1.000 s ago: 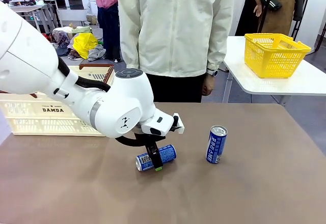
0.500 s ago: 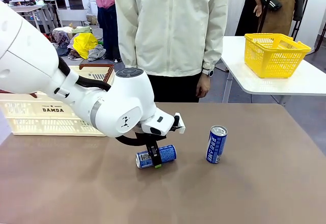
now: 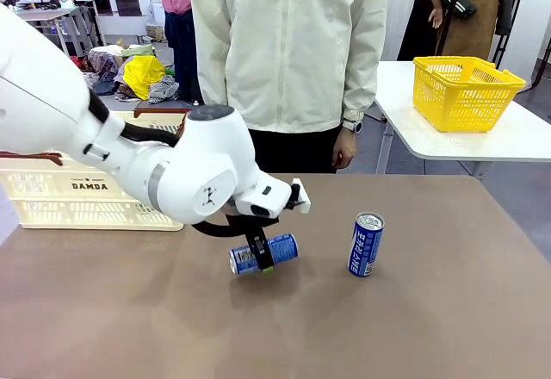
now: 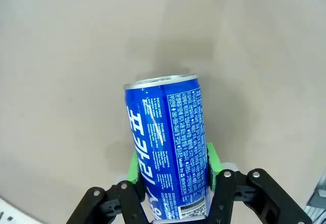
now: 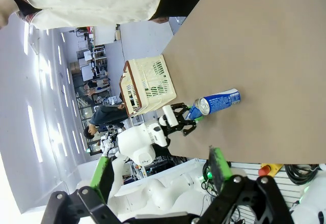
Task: Place the drinks into the Shopping basket.
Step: Pick up one drink and place it into the Shopping basket.
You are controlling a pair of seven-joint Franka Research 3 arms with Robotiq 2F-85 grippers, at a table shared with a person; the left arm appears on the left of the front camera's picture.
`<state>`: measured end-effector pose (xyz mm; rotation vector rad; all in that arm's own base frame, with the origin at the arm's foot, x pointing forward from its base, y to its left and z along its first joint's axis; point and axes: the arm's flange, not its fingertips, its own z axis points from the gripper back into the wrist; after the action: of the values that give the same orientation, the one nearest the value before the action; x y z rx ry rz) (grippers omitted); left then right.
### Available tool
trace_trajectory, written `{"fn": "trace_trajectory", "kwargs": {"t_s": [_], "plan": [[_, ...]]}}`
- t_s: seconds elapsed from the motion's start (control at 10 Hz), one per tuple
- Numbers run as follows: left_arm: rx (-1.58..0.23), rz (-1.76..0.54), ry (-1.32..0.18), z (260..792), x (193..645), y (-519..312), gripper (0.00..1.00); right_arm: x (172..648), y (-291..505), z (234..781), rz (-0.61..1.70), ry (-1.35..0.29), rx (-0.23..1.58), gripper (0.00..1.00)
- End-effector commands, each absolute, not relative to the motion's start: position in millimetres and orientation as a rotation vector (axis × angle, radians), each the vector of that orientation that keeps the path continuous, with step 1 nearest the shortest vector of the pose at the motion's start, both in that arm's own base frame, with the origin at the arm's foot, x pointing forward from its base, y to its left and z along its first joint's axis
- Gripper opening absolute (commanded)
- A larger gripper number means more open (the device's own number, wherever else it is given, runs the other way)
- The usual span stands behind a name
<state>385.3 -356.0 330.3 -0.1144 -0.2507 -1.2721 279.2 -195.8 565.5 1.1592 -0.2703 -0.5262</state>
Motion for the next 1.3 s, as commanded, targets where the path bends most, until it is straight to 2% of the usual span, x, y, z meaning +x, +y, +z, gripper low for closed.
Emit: {"fn": "trace_trajectory", "kwargs": {"t_s": [0.0, 0.1, 0.3, 0.4, 0.5, 1.0, 1.2], "plan": [[-0.115, -1.195, -0.285, 412.4, 365.7, -319.2, 0.00, 279.7, -195.4, 568.7, -0.534, -0.264, 1.170, 1.00], [-0.086, -1.175, -0.330, 448.4, 351.9, -310.7, 0.00, 279.7, -195.4, 568.7, -0.534, -0.264, 1.170, 1.00], [-0.009, -1.127, -0.348, 483.1, 333.3, -306.3, 0.00, 279.7, -195.4, 568.7, -0.534, -0.264, 1.170, 1.00], [-0.030, -1.078, -0.325, 484.3, 331.2, -303.3, 0.00, 279.7, -195.4, 568.7, -0.534, -0.264, 1.170, 1.00], [-0.065, -1.153, -0.356, 480.1, 343.1, -310.9, 0.00, 279.7, -195.4, 568.7, -0.534, -0.264, 1.170, 1.00], [-0.068, -1.139, -0.330, 473.1, 339.8, -314.0, 0.00, 279.7, -195.4, 568.7, -0.534, -0.264, 1.170, 1.00], [-0.066, -1.077, -0.280, 513.0, 366.3, -293.9, 0.00, 279.7, -195.4, 568.7, -0.534, -0.264, 1.170, 1.00]]}}
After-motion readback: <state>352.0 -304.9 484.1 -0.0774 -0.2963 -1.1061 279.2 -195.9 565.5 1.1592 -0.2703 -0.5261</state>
